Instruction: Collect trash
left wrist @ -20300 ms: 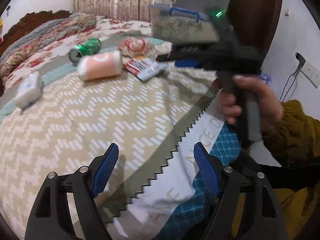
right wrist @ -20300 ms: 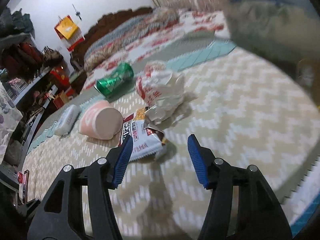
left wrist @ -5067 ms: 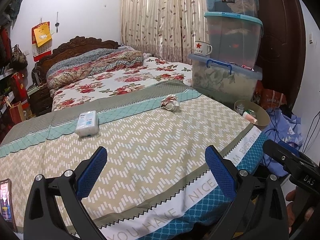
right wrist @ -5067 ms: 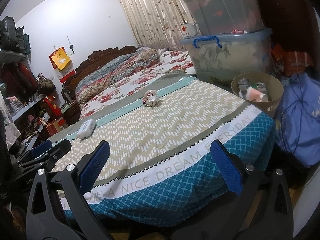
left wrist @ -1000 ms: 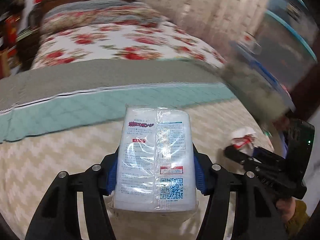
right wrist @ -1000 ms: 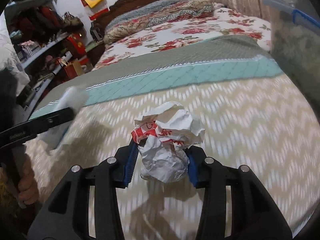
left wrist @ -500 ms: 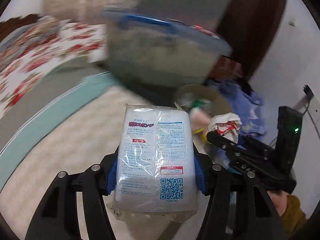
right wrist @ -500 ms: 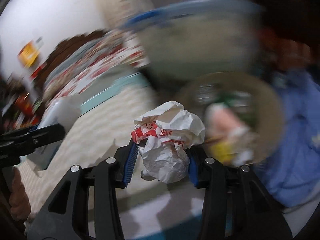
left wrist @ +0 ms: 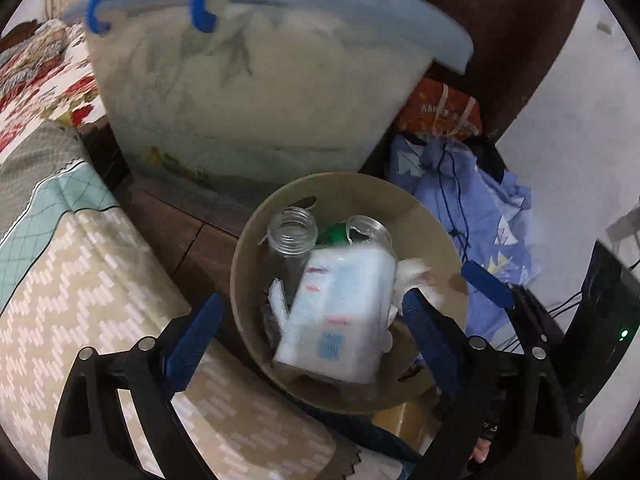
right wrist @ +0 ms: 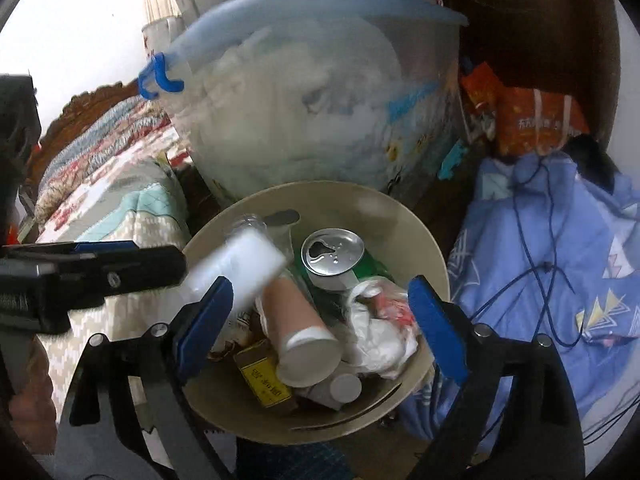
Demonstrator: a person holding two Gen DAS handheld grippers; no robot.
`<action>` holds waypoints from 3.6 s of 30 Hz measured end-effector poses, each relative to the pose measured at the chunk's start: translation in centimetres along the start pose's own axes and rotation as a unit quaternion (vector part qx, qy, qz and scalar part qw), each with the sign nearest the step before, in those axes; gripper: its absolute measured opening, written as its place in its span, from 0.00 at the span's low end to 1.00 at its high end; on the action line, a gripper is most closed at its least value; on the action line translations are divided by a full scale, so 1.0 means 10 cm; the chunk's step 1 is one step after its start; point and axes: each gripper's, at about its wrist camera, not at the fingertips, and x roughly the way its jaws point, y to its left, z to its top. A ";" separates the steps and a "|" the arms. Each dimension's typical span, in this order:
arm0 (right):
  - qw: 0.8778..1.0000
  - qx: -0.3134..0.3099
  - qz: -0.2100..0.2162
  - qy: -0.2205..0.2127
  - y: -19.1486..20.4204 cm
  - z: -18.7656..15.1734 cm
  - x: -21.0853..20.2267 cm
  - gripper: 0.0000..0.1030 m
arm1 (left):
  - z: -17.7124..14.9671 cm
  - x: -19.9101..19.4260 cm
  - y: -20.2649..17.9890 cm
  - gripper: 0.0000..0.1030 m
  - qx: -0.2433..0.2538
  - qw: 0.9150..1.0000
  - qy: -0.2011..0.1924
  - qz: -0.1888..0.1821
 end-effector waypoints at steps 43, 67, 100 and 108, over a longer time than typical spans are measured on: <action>0.990 0.075 0.049 -0.107 1.98 -1.18 -2.55 0.97 | -2.41 -3.30 0.62 0.92 0.017 0.959 -0.194 0.207; 0.985 0.101 0.075 -0.117 1.85 -1.23 -2.75 0.97 | -2.49 -3.52 0.36 0.92 0.031 0.947 -0.218 0.236; 0.984 0.093 0.074 -0.135 1.81 -1.25 -2.82 0.97 | -2.53 -3.60 0.20 0.92 0.033 0.937 -0.241 0.249; 0.984 0.097 0.066 -0.132 1.83 -1.31 -2.83 0.97 | -2.55 -3.62 0.16 0.92 0.039 0.938 -0.244 0.243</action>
